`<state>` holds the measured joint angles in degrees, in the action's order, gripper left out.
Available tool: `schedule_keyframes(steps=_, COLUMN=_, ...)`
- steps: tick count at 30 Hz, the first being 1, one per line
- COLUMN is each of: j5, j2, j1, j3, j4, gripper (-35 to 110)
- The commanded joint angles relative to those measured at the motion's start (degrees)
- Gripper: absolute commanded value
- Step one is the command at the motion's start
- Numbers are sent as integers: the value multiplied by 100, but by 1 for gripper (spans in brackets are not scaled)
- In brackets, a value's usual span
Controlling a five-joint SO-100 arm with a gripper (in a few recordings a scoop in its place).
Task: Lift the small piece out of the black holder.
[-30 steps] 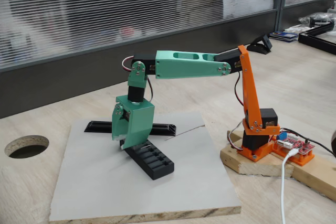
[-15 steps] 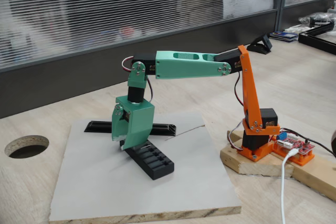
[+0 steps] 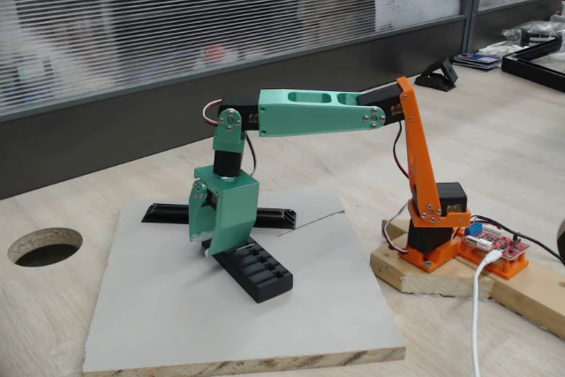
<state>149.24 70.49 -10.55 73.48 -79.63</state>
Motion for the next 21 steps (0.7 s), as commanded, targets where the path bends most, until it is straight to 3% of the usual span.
schedule_keyframes(steps=1, j5=70, j2=158, j1=-105, j3=-88, j4=-88, gripper=31)
schedule_keyframes(steps=8, j5=62, j2=141, j1=-105, j3=-88, j4=-97, gripper=30)
schedule_keyframes(steps=16, j5=62, j2=193, j1=-35, j3=-105, j4=-9, gripper=4)
schedule_keyframes(steps=21, j5=62, j2=149, j1=-35, j3=-105, j4=-79, gripper=2)
